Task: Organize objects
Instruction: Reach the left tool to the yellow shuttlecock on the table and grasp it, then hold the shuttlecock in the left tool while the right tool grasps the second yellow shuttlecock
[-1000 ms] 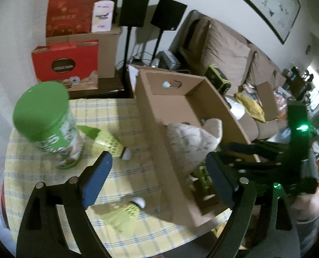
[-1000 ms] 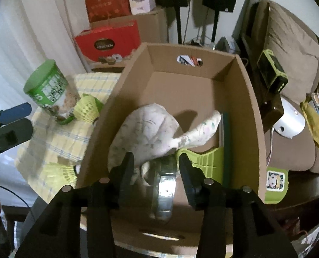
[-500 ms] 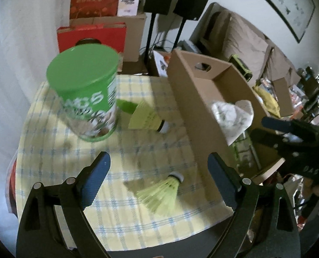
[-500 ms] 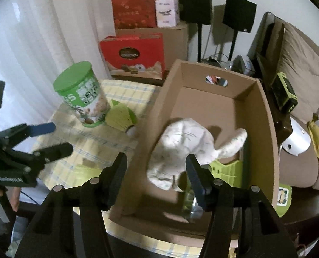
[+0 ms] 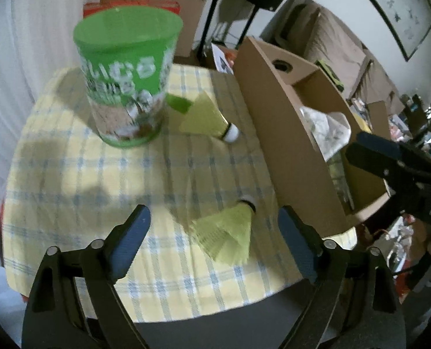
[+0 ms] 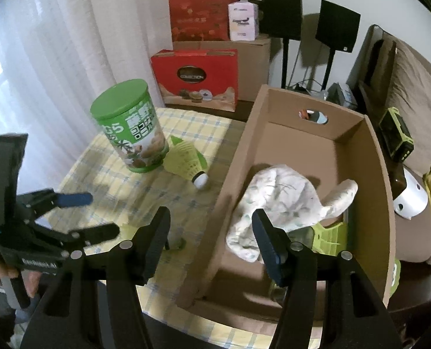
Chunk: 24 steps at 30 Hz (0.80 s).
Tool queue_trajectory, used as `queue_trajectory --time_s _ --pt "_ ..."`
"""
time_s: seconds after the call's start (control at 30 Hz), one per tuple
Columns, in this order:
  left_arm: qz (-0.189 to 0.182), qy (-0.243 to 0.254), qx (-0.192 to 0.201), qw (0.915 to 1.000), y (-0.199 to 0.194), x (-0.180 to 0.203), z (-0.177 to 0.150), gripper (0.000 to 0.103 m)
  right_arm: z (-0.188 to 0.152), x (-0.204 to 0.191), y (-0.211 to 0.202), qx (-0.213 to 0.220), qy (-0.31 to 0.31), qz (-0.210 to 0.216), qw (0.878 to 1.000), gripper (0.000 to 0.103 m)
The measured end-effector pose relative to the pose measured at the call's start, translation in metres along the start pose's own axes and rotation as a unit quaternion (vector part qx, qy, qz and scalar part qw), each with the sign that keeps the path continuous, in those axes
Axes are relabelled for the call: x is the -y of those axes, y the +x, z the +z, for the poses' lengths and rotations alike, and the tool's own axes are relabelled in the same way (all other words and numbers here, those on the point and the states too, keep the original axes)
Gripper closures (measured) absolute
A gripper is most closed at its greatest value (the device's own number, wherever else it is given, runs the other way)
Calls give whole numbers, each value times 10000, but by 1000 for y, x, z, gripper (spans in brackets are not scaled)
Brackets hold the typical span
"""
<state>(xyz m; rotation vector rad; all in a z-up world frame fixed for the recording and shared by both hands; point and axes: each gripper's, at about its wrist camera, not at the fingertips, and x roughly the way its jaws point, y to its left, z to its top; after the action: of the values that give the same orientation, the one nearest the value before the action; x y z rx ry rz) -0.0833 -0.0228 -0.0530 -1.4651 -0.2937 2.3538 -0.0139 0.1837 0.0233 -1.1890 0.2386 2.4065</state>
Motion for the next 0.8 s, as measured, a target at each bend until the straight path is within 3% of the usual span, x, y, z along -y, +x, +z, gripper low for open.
queue_trajectory --time_s 0.17,0.37,0.5,0.57,0.73,0.8 --pt "-71 -61 -159 9998 13 4 -9 24 -1 -3 0 9 15 43 10000 43" --pt "-125 -206 -366 9990 31 4 -16 38 -2 -3 1 -5 7 56 10000 43" --pt "-73 -193 -495 9986 44 5 -17 72 -2 -3 2 -13 29 71 10000 43" --pt "-317 -297 -539 9976 47 3 -16 77 -3 -4 1 -11 25 73 10000 43" --pt "-710 -522 -506 9948 47 -1 -11 101 -2 -4 3 -21 19 85 10000 43" --pt "-792 -541 -417 9945 41 -3 -8 101 -1 -5 4 -32 18 95 9999 43"
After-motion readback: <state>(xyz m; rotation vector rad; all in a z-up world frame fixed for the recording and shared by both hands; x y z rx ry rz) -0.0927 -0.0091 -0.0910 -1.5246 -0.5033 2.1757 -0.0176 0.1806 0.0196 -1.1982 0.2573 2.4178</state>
